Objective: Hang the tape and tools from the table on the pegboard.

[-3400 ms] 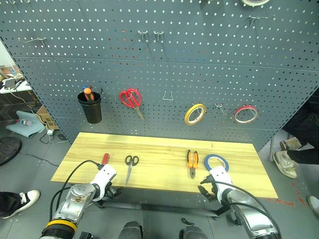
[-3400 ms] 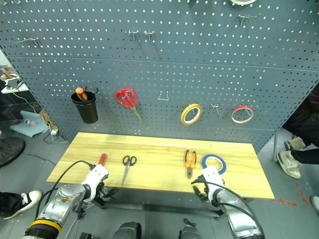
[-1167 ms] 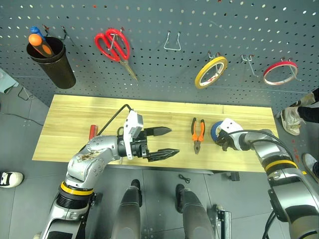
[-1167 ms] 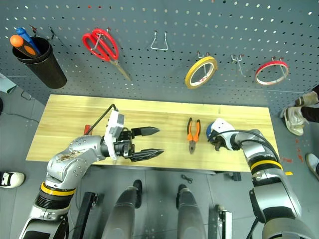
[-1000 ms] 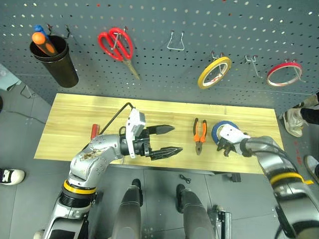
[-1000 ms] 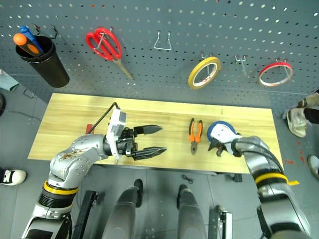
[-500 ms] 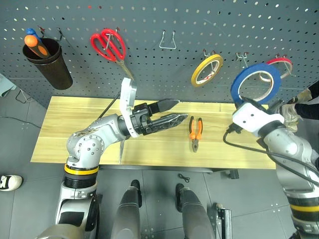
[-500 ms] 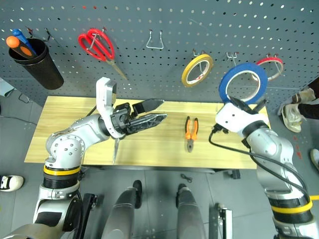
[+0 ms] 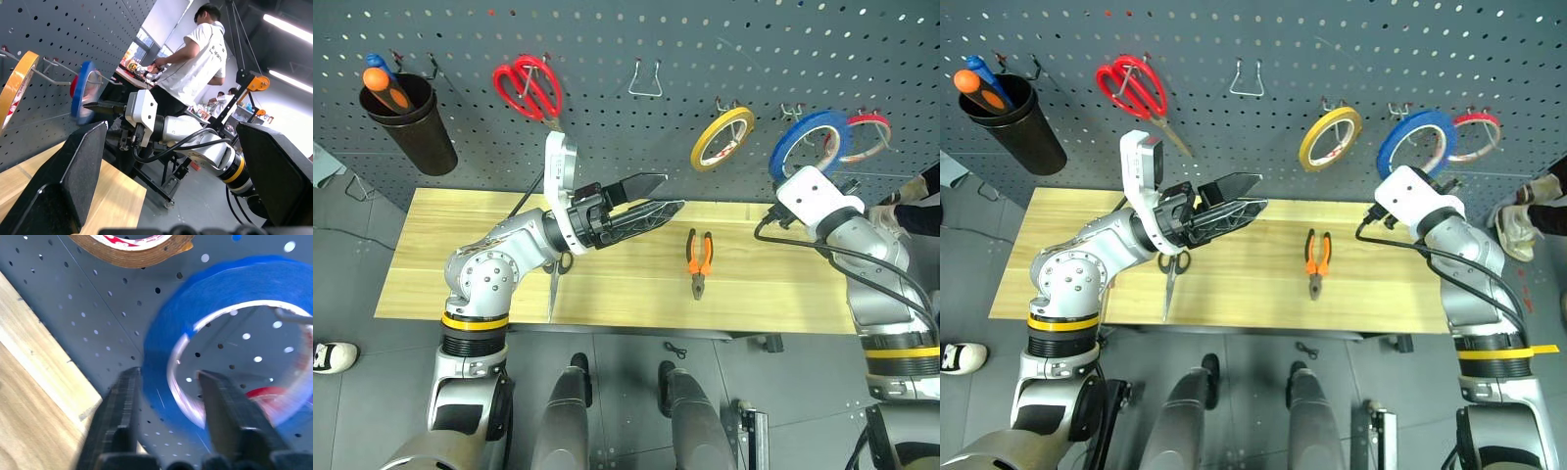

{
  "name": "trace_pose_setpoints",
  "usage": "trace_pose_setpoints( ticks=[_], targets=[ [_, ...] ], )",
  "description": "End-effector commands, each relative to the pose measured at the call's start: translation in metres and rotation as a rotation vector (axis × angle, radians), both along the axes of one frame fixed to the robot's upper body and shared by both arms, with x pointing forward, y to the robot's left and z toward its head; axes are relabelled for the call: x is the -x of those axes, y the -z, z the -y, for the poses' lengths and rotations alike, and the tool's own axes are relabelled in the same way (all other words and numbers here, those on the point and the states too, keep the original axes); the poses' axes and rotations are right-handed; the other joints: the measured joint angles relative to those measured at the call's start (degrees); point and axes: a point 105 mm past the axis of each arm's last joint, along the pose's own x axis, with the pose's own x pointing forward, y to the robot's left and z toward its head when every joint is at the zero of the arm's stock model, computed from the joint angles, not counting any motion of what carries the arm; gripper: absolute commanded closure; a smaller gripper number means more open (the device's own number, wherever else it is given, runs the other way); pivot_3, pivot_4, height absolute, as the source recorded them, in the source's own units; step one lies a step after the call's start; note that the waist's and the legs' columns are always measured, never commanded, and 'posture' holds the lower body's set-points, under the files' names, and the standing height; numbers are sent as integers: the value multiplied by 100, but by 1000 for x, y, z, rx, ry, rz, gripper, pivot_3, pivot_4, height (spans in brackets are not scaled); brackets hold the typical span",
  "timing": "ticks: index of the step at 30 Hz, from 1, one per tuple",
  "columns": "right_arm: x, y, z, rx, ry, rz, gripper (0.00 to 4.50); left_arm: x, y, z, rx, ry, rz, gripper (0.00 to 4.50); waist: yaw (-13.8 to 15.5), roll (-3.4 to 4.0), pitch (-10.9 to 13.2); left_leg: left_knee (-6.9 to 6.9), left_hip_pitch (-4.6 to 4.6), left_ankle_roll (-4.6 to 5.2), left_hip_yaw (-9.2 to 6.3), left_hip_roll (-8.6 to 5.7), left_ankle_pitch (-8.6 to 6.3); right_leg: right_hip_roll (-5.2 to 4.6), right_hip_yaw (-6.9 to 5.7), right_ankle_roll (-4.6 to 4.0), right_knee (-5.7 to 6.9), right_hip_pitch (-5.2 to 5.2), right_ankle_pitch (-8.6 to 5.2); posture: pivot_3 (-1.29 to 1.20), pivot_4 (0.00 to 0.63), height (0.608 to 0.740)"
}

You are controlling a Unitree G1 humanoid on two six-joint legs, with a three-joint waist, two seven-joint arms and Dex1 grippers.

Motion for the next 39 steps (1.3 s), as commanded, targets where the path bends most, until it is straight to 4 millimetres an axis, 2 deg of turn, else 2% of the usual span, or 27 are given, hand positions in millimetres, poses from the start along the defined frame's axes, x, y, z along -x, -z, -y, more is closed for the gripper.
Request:
trace_pose_setpoints(
  ticks=[1,3,6,10,12,14,16,21,23,29,39],
  targets=[
    [10,-12,3,-9,-14,46,716,4,-10,-3,24,14,48,0,1,0,0,0,0,0,0,0,0,0,0,-1,0,0,0,30,313,740],
    [17,-5,4,-11,-18,28,42,3,-7,-6,19,4,42,0,7,0,-1,-1,0,0,0,0,0,0,0,-2,1,0,1,26,315,740],
    [30,6,2,-11,-29,-4,42,2,1,-14,-8,-16,26,0,8,0,-1,0,0,0,-1,0,0,-1,-1,-4,1,1,2,25,315,740],
    [45,48,-13,-203,-52,-252,42,10,31,-37,-111,-36,-39,0,-50,2,-13,0,2,0,-1,3,0,2,0,-5,4,1,4,22,324,740],
    [47,62,-20,-302,-40,-349,42,14,39,-45,-140,-37,-64,0,-77,2,-14,2,7,-4,-1,13,2,10,2,-13,9,-1,8,30,328,740],
    [46,92,-39,-498,-17,-587,42,22,54,-59,-196,-43,-111,0,-114,-9,-21,-1,11,-4,-2,17,9,13,0,-16,19,-3,10,48,331,740],
    [44,108,-56,-614,3,-746,42,29,67,-72,-246,-55,-151,0,-142,-9,-24,-3,22,-9,-2,25,13,18,1,-15,19,0,12,66,336,740],
    [21,114,-83,-713,37,-900,42,39,90,-99,-312,-116,-228,0,-76,-7,-26,-20,23,-13,1,26,28,18,1,-32,13,-8,10,107,344,740],
    [11,114,-87,-748,64,-923,42,44,94,-105,-321,-133,-242,0,-32,-11,-28,-20,23,-13,2,28,27,19,2,-44,7,-8,5,133,346,740],
    [-23,117,-75,-780,206,-872,42,54,94,-108,-318,-166,-242,0,212,-13,-29,-31,9,-5,3,26,32,16,-4,-27,1,-12,21,186,357,740],
    [-46,130,-61,-748,327,-815,42,58,85,-111,-321,-185,-232,0,327,-13,-29,-40,-9,-3,1,27,33,19,-9,-18,-40,-14,26,217,373,740]
  ],
)
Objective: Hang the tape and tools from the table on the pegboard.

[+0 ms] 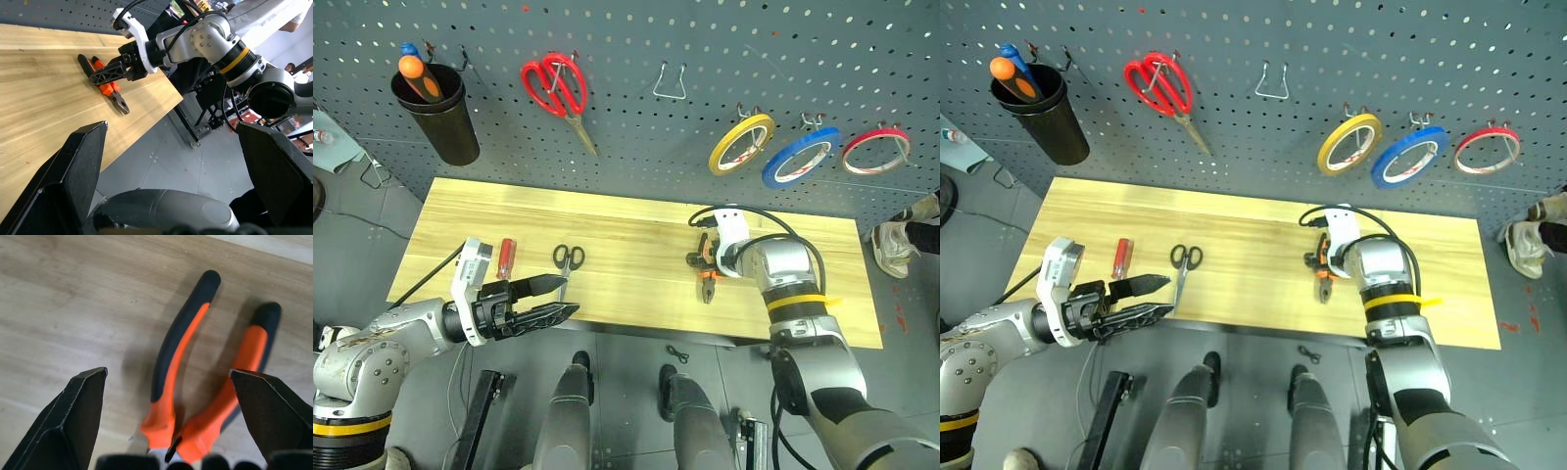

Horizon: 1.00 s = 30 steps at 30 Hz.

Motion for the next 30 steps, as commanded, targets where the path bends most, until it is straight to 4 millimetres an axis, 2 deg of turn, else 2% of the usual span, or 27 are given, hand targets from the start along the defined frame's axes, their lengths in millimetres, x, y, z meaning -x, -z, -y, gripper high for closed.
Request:
trace_pose_setpoints(
  ticks=[1,7,11,15,21,30],
  targets=[
    [-8,-5,13,33,53,39,42,4,-10,0,2,16,28,0,1,0,0,-2,-2,0,0,0,0,0,0,1,-8,0,0,217,373,740],
    [-10,-19,15,21,77,60,42,4,-11,-1,-2,15,26,0,6,0,0,-3,-10,1,0,0,1,1,0,3,-14,-3,4,208,381,740],
    [-2,-35,17,-12,143,57,42,2,-11,0,-3,21,32,0,17,1,0,-9,-12,2,-1,1,1,1,0,3,-13,-8,4,202,379,740],
    [9,-39,26,-16,235,32,42,0,-12,1,-4,23,35,0,27,1,0,-12,-12,2,-1,1,1,0,-2,3,-14,-9,4,192,375,740],
    [20,-28,28,-75,321,-49,42,-2,-11,1,-9,33,37,0,23,1,0,-20,-13,2,0,1,1,0,-2,-2,-19,-11,7,181,374,740],
    [23,-12,21,-150,350,-116,42,-3,-12,0,-20,39,36,0,5,1,0,-25,-16,2,0,1,1,0,-2,-2,-20,-17,6,186,377,740]
  ],
)
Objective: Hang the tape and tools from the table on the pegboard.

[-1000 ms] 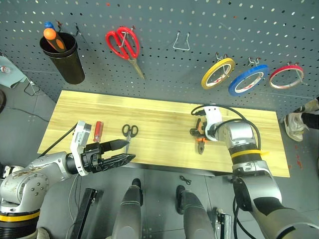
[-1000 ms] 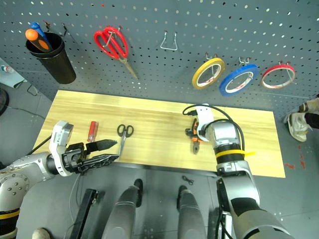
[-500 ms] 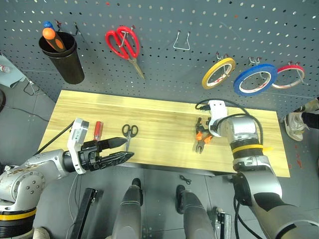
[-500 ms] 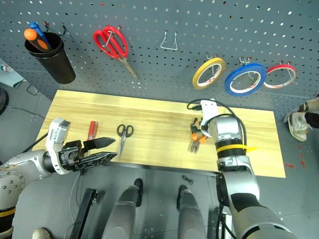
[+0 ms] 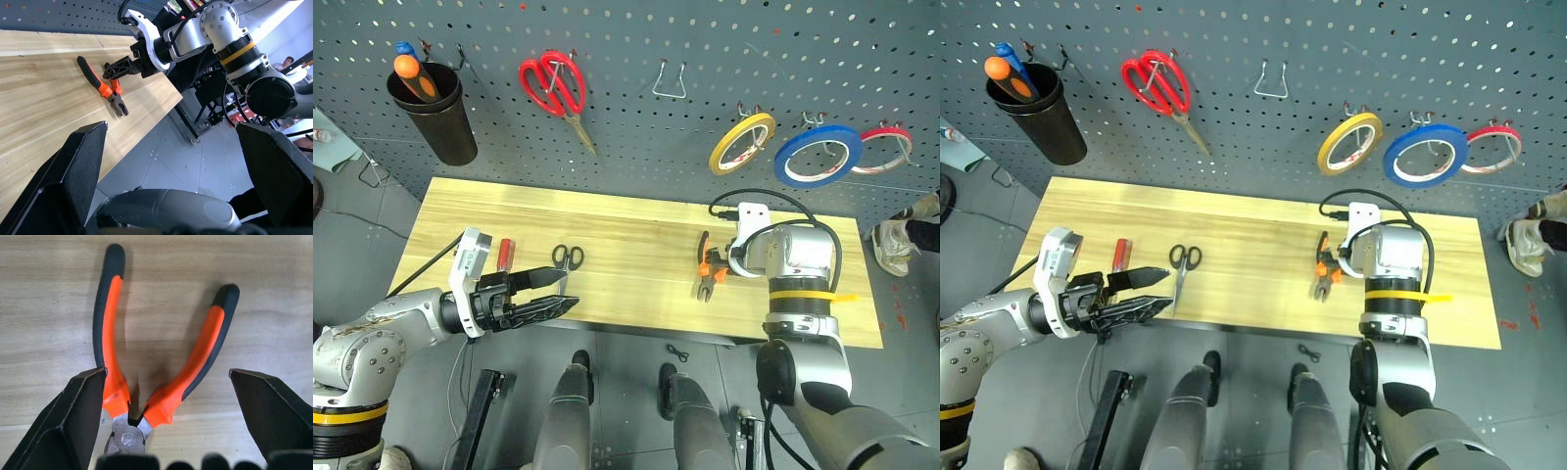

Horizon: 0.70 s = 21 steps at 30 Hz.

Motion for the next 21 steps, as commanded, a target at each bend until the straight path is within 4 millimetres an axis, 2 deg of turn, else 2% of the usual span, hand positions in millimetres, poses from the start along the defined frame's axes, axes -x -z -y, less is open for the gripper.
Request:
trace_pose_setpoints(
  ticks=[1,9,15,21],
  targets=[
    [0,3,2,-28,26,-2,42,2,-5,-1,-5,17,24,0,-3,0,0,-1,0,0,0,0,0,0,0,0,0,-1,0,186,377,740],
    [-6,9,-4,-64,2,0,42,3,-7,-2,-7,16,25,0,-15,0,0,-3,-3,0,0,0,0,0,0,0,-1,-3,0,195,378,740],
    [-12,7,-21,-77,-55,17,42,4,-6,-3,-12,11,24,0,-16,0,0,-3,-11,1,0,0,1,0,0,1,-2,-11,0,199,377,740],
    [-13,12,-19,-48,-64,16,42,4,-6,-2,-14,14,25,0,-22,0,0,-8,-17,2,0,0,1,1,0,0,0,-20,0,203,381,740]
  ],
)
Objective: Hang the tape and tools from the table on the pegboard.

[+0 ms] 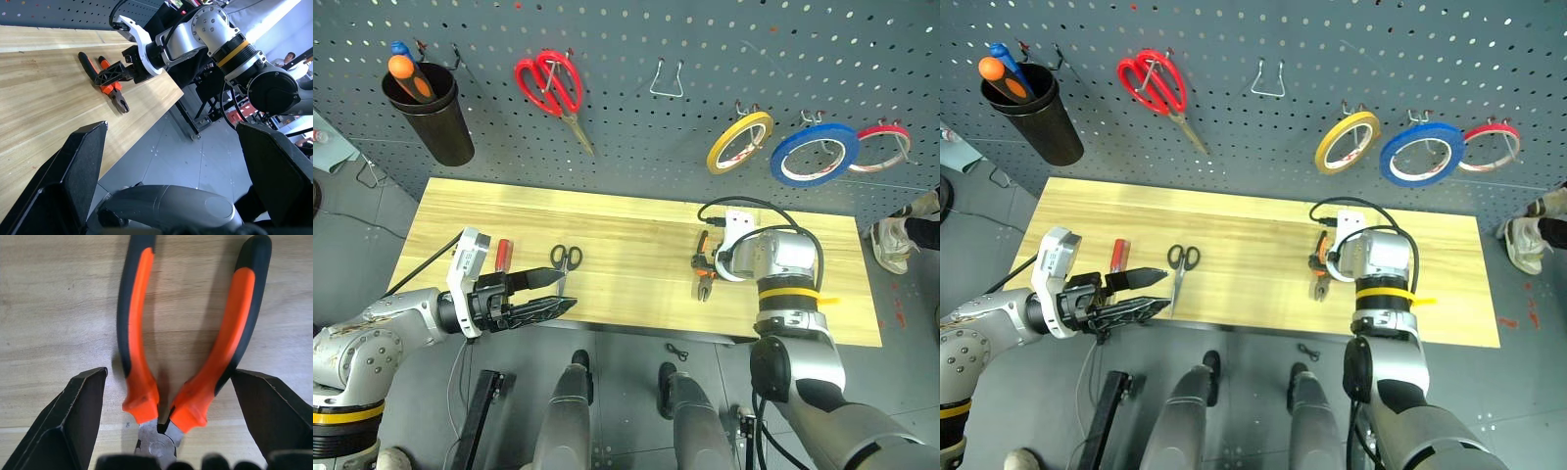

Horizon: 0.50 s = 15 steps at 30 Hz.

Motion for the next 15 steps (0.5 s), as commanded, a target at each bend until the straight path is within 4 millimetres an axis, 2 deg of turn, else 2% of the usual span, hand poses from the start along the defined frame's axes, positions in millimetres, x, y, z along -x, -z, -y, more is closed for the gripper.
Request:
trace_pose_setpoints(
  ticks=[1,4,6,7,12,13,15],
  targets=[
    [-6,-7,1,13,-14,47,280,4,-6,0,-3,13,26,0,1,0,0,0,-1,0,0,0,0,0,0,0,0,-1,0,203,381,740],
    [-9,-8,3,35,-33,66,1149,4,-5,0,-4,15,24,0,1,0,0,0,-1,0,0,0,0,0,0,0,-1,-1,0,203,381,740],
    [-10,-10,3,45,-48,85,1900,4,-5,1,-3,17,24,0,-2,0,0,-1,-1,0,0,0,0,0,0,0,-1,-1,0,203,379,740],
    [-10,-10,3,52,-57,93,2065,4,-4,1,-3,20,23,0,-2,0,0,-1,-1,0,0,0,0,0,0,0,-1,-2,0,203,379,740],
    [-6,-19,-7,67,-175,152,2069,4,-3,4,1,26,23,0,2,0,0,-1,-3,0,0,0,0,0,0,0,-1,-3,0,193,373,740],
    [-2,-26,-16,43,-229,171,2069,3,-3,4,4,24,25,0,2,0,0,-2,-4,0,0,0,0,0,0,0,-1,-3,0,194,372,740],
    [12,-54,-38,-9,-393,278,2069,2,-6,3,19,8,34,0,5,1,1,-3,-8,0,0,-1,0,-1,0,0,-1,-8,0,191,373,740]
  ],
)
